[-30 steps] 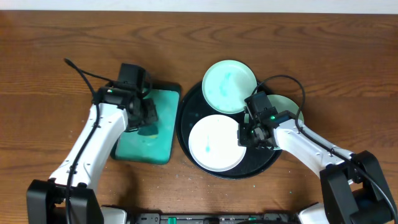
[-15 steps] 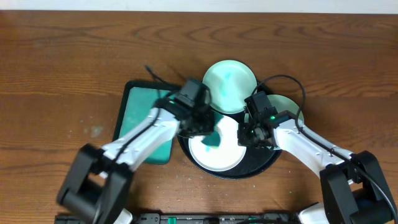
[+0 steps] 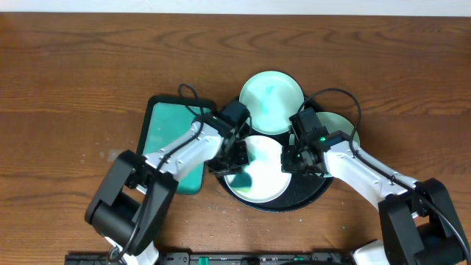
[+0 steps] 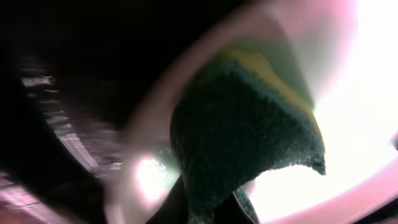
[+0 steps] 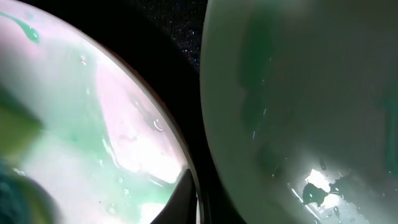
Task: Clean dirty plates on tray and stack at the side
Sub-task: 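Scrub the white plate with the sponge while right gripper holds its rim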
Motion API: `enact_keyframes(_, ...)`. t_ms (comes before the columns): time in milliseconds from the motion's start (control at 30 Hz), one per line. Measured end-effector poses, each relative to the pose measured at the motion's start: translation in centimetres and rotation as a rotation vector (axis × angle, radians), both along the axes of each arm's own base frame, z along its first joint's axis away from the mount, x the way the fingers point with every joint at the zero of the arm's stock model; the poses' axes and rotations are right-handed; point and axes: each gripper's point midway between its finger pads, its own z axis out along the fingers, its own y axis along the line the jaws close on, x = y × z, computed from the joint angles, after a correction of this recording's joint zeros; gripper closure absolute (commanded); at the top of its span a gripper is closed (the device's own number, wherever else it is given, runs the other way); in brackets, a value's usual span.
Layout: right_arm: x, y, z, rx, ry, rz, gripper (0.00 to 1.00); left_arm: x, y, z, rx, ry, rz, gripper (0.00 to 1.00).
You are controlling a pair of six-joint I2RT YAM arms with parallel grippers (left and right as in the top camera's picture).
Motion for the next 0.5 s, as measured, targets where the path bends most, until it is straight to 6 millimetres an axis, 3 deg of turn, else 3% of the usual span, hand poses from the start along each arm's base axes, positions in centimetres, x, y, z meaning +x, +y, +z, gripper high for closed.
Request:
enact_keyframes(100, -0.1, 0.2, 0.0, 0.009, 0.004, 0.002, 0.99, 1.1, 0.8, 0.0, 0.027, -0.042, -0.008, 0.93)
enact_keyframes(267, 0.2, 0.2, 0.1, 0.012, -0.007, -0.007, 0.99, 3.0, 0.3, 0.0, 0.011, -0.134, -0.041, 0.93)
enact_keyframes(500, 0.4, 0.0, 0.0, -0.001, -0.013, -0.02, 0.99, 4.8, -4.0, 0.0, -0.143, -0.218, -0.073, 0.93)
